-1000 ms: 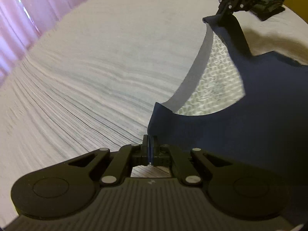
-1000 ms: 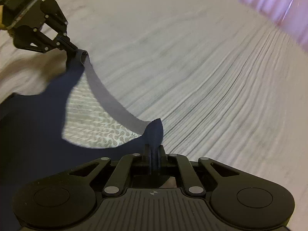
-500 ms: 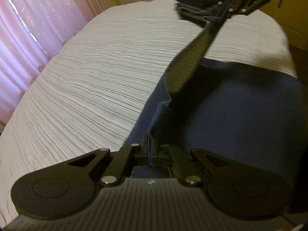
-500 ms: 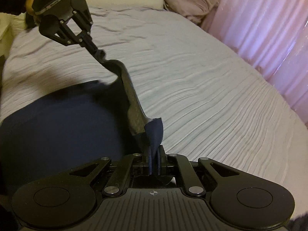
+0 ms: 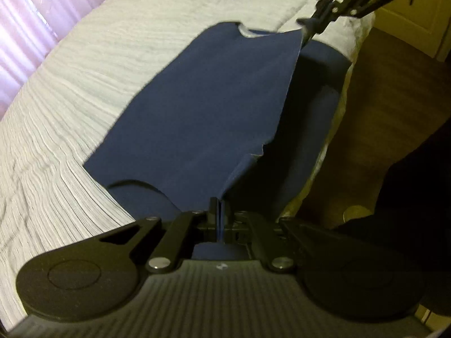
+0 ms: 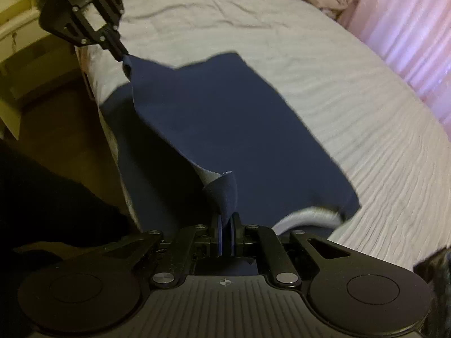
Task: Fold clothes
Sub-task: 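Lift the top with both grippers and fold it lengthwise over itself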
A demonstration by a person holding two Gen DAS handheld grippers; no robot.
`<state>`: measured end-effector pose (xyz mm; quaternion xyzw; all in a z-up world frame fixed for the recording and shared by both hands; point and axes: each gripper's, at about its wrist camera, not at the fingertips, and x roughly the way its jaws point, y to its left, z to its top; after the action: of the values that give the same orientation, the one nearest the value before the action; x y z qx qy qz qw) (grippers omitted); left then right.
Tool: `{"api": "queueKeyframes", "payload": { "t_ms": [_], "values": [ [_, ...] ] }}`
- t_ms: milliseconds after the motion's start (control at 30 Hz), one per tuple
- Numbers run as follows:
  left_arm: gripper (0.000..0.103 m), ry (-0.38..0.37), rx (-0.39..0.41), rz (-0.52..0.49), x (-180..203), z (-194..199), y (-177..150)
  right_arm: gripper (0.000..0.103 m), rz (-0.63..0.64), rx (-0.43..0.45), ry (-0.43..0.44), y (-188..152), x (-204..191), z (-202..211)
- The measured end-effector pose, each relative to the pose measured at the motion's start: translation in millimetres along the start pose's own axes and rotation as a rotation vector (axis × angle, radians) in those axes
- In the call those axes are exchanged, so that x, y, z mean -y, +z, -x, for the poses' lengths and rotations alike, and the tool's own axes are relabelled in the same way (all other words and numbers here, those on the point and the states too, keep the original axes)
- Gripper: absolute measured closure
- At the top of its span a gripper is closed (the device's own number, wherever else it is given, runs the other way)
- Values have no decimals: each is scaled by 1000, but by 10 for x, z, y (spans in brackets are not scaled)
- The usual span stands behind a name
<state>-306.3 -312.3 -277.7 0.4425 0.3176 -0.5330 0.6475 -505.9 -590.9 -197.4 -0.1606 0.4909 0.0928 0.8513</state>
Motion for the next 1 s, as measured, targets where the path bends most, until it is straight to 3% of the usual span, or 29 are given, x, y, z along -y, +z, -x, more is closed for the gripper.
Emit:
{"api": "queueKeyframes", "payload": {
  "t_ms": [200, 300, 533, 667, 800, 867, 933, 1000],
  "values": [
    [103, 13, -52, -73, 18, -289, -183, 99, -2, -33, -3, 33, -16, -233],
    [103, 5, -66, -128, 89, -427, -263, 98, 17, -68, 5, -132, -195, -261],
    [103, 7, -37, -154, 277, -800, -417, 98, 3, -109, -14, -302, -403, -545],
    [102, 92, 28, -162, 434, -953, -609, 98, 27, -86, -54, -411, -488, -669],
    [95, 231, 121, -211, 655, -1034, -809, 98, 102, 6, -149, -611, -694, -719],
    [87, 300, 167, -241, 787, -1068, -893, 98, 139, 60, -218, -728, -818, -729],
    [73, 364, 215, -266, 901, -1097, -958, 98, 175, 115, -286, -844, -942, -739],
    [67, 430, 255, -303, 996, -1140, -1030, 97, 224, 163, -362, -950, -1083, -760]
  ]
}}
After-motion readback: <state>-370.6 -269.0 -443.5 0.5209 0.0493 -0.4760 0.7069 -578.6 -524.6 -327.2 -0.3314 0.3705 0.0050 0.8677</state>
